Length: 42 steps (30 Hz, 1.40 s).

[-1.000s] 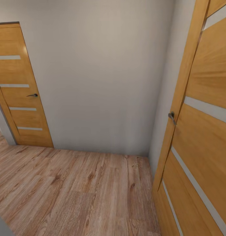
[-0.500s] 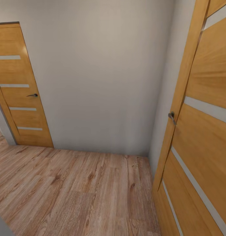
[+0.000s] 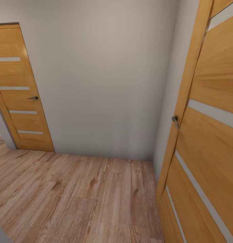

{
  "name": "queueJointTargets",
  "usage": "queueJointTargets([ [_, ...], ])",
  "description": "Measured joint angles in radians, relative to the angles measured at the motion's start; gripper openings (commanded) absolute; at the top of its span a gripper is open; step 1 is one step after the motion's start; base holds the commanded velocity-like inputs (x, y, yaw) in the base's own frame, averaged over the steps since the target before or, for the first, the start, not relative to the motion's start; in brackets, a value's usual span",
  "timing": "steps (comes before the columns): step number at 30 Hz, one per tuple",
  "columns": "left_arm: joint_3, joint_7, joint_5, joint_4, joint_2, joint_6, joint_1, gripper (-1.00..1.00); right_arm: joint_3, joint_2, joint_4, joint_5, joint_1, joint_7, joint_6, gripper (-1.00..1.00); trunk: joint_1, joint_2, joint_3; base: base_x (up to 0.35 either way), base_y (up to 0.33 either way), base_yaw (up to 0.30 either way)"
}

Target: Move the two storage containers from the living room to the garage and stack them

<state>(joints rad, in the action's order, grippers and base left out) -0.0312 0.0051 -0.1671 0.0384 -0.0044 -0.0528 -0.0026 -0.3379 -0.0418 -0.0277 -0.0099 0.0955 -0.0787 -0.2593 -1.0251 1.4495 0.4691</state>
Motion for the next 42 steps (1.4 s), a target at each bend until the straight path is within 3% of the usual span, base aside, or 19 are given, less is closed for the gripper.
queueJointTargets([
  [16, 0.000, 0.000, 0.000, 0.000, 0.000, 0.000, 0.000, 1.00, 0.000, 0.000, 0.000, 0.000, 0.000, 0.000, 0.000, 1.00, 0.000, 0.000, 0.000, 0.012, -0.001, 0.000],
  [42, 0.000, 0.000, -0.002, 0.000, 0.000, 0.002, 0.000, 1.00, 0.002, 0.000, 0.000, 0.000, 0.000, -0.001, 0.000, 1.00, 0.001, 0.000, 0.000, 0.311, 0.000, 0.000],
])
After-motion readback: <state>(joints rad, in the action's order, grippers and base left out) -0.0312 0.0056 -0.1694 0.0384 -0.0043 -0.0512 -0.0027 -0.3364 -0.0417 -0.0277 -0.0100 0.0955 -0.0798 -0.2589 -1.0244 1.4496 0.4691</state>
